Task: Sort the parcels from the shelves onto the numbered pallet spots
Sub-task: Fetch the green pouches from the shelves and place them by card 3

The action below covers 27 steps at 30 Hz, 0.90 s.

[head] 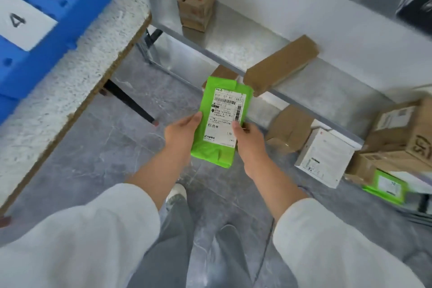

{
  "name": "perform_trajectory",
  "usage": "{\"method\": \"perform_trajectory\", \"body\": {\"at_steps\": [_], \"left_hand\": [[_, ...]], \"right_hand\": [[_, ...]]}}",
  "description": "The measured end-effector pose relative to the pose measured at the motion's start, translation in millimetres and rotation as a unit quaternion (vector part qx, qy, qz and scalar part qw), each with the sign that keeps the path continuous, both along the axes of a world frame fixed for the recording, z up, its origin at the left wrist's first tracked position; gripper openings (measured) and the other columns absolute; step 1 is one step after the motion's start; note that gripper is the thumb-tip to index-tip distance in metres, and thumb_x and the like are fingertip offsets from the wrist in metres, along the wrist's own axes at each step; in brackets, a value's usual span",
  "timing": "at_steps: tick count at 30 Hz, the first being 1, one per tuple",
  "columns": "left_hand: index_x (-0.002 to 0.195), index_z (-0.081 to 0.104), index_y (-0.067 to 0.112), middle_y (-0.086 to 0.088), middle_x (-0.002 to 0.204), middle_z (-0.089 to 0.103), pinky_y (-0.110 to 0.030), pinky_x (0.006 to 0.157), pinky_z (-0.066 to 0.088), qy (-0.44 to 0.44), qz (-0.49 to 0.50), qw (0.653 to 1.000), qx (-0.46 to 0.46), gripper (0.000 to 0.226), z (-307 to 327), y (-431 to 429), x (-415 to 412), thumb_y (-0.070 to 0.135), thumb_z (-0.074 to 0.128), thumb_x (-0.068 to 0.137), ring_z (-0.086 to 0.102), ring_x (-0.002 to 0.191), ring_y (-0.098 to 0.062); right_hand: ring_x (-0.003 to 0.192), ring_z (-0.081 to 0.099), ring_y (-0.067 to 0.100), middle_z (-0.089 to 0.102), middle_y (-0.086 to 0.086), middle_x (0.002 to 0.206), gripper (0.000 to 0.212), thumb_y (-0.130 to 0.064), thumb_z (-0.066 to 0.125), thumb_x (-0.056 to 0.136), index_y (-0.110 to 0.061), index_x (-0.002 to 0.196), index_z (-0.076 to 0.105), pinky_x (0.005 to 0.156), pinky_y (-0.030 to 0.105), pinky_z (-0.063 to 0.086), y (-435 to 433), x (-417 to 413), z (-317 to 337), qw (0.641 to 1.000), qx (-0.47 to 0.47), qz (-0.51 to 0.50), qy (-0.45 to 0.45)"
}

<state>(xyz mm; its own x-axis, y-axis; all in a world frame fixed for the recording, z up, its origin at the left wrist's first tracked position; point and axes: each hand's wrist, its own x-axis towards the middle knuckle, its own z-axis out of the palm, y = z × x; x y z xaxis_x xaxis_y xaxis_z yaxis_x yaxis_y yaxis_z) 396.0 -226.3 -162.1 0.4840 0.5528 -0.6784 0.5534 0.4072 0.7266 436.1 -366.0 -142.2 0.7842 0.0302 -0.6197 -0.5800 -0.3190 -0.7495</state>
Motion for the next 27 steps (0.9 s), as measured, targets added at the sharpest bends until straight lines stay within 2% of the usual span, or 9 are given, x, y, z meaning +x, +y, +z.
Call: {"method": "perform_trajectory", "body": {"at_steps": [2, 5, 7, 10, 15, 19, 22, 24, 27], "left_hand": [[0.104, 0.075, 0.013, -0.005, 0.096, 0.075, -0.041, 0.091, 0.055, -0.024, 0.012, 1.0, 0.008, 0.026, 41.1, -11.1, -10.3, 0.028, 0.075, 0.082, 0.071, 0.093, -0.023], [0.107, 0.074, 0.012, -0.005, 0.099, 0.074, -0.042, 0.094, 0.054, -0.059, 0.01, 0.998, 0.032, 0.029, 108.0, -23.2, -23.7, 0.026, 0.075, 0.082, 0.07, 0.098, -0.024], [0.11, 0.073, 0.01, -0.006, 0.102, 0.074, -0.041, 0.095, 0.053, -0.088, 0.008, 0.995, 0.049, 0.031, 148.4, -27.8, -32.1, 0.024, 0.075, 0.082, 0.069, 0.1, -0.023], [0.112, 0.071, 0.009, -0.007, 0.102, 0.074, -0.038, 0.092, 0.055, -0.133, 0.017, 0.989, 0.059, 0.031, 203.4, -35.3, -44.2, 0.02, 0.073, 0.083, 0.07, 0.097, -0.023], [0.114, 0.07, 0.007, -0.004, 0.096, 0.073, -0.032, 0.086, 0.056, -0.186, 0.006, 0.98, 0.074, 0.029, 281.3, -38.2, -52.9, 0.017, 0.071, 0.086, 0.068, 0.088, -0.017], [0.111, 0.07, 0.013, 0.007, 0.088, 0.071, -0.013, 0.066, 0.055, -0.239, 0.004, 0.965, 0.105, 0.025, 336.4, -28.1, -52.5, 0.015, 0.07, 0.087, 0.066, 0.071, 0.001], [0.111, 0.071, 0.011, -0.002, 0.1, 0.074, -0.023, 0.074, 0.058, -0.266, 0.02, 0.957, 0.112, 0.025, 366.9, -15.2, -61.4, 0.016, 0.071, 0.086, 0.07, 0.084, -0.013], [0.112, 0.071, 0.011, -0.002, 0.098, 0.074, -0.032, 0.081, 0.059, -0.277, 0.039, 0.953, 0.117, 0.026, 382.8, -2.6, -67.5, 0.016, 0.071, 0.086, 0.071, 0.087, -0.017], [0.111, 0.071, 0.008, -0.004, 0.097, 0.075, -0.032, 0.082, 0.059, -0.293, 0.065, 0.945, 0.128, 0.025, 405.4, 24.9, -70.5, 0.014, 0.07, 0.087, 0.072, 0.085, -0.016]], "right_hand": [[0.078, 0.063, 0.008, 0.069, -0.001, 0.094, 0.012, -0.024, 0.054, 0.099, -0.014, 0.103, 0.06, 0.069, 0.025, 0.052, -11.5, -5.0, 43.6, 0.999, 0.013, 0.019, -0.022], [0.096, 0.067, 0.018, 0.071, 0.005, 0.109, 0.021, -0.026, 0.05, 0.1, -0.017, 0.111, 0.065, 0.09, 0.039, 0.054, -24.5, -17.3, 102.9, 0.997, 0.021, 0.054, -0.048], [0.103, 0.066, 0.019, 0.069, 0.004, 0.116, 0.026, -0.026, 0.048, 0.101, -0.015, 0.118, 0.065, 0.096, 0.042, 0.051, -28.0, -27.5, 137.7, 0.995, 0.031, 0.072, -0.065], [0.106, 0.063, 0.017, 0.065, -0.001, 0.118, 0.03, -0.022, 0.048, 0.102, -0.014, 0.127, 0.061, 0.098, 0.036, 0.049, -31.0, -39.7, 185.3, 0.991, 0.041, 0.082, -0.096], [0.108, 0.062, 0.02, 0.066, 0.004, 0.12, 0.03, -0.025, 0.042, 0.103, -0.014, 0.123, 0.061, 0.098, 0.036, 0.047, -30.5, -42.8, 256.5, 0.978, 0.047, 0.099, -0.176], [0.109, 0.058, 0.017, 0.063, 0.003, 0.123, 0.033, -0.024, 0.039, 0.104, -0.012, 0.13, 0.056, 0.09, 0.025, 0.043, -19.0, -42.8, 304.0, 0.966, 0.062, 0.116, -0.221], [0.106, 0.06, 0.017, 0.065, 0.003, 0.121, 0.03, -0.027, 0.041, 0.104, -0.016, 0.125, 0.059, 0.09, 0.029, 0.046, -3.6, -43.4, 330.7, 0.957, 0.062, 0.146, -0.245], [0.108, 0.061, 0.018, 0.066, 0.001, 0.12, 0.028, -0.027, 0.042, 0.103, -0.019, 0.123, 0.06, 0.094, 0.035, 0.048, 10.5, -41.3, 346.9, 0.948, 0.068, 0.17, -0.26], [0.112, 0.061, 0.02, 0.065, 0.002, 0.123, 0.03, -0.023, 0.042, 0.103, -0.015, 0.127, 0.058, 0.098, 0.036, 0.047, 41.4, -32.7, 369.9, 0.933, 0.07, 0.205, -0.286]]}}
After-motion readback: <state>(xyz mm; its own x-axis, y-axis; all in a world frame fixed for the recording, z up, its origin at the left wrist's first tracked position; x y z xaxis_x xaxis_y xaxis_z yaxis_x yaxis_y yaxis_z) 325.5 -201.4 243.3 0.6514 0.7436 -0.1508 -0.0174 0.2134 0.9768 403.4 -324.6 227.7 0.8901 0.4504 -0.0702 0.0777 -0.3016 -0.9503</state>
